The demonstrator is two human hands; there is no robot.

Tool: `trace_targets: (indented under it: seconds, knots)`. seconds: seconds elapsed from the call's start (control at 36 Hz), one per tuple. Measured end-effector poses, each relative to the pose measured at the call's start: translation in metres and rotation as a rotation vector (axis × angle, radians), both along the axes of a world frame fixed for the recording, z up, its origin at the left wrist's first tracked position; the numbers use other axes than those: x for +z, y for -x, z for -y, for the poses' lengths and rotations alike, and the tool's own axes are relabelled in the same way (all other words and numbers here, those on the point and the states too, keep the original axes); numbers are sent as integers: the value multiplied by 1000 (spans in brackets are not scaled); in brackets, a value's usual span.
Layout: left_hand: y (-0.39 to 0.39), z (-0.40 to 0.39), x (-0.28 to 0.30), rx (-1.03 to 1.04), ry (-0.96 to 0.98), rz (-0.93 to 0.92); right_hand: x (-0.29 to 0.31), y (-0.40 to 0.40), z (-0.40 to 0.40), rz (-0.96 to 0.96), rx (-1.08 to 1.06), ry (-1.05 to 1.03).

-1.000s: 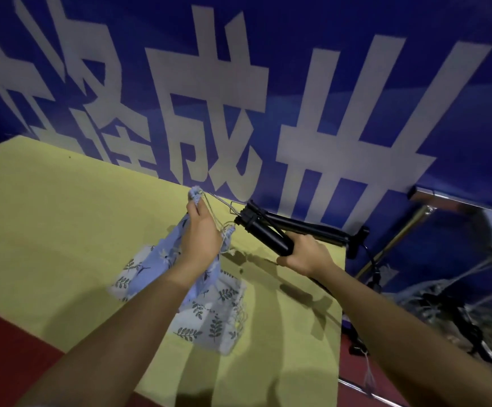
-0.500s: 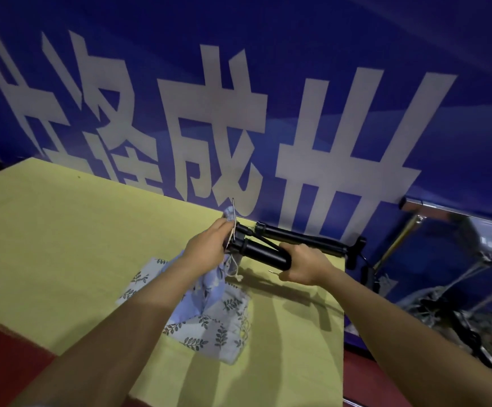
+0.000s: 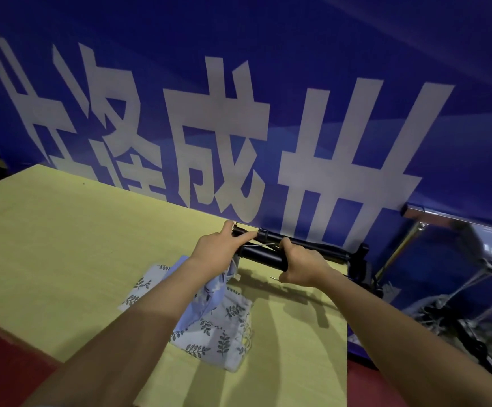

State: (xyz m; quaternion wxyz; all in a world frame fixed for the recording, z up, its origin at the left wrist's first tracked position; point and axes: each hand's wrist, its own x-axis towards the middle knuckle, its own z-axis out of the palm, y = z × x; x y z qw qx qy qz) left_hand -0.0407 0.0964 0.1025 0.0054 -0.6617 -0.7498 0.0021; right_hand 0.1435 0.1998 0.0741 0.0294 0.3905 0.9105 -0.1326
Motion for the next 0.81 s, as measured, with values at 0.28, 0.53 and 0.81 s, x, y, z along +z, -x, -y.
trace_targets:
  seconds: [0.28,0.53,0.81]
  knots:
    - [0,4,-11,284,-226,370,-3,-7,-1,-158,-76,83]
    - [8,7,-40,298,-144,599,-9,-5,8,-184,-15,98]
    - [9,22,-45,221,-161,656,-14,9,13,-22,109,71]
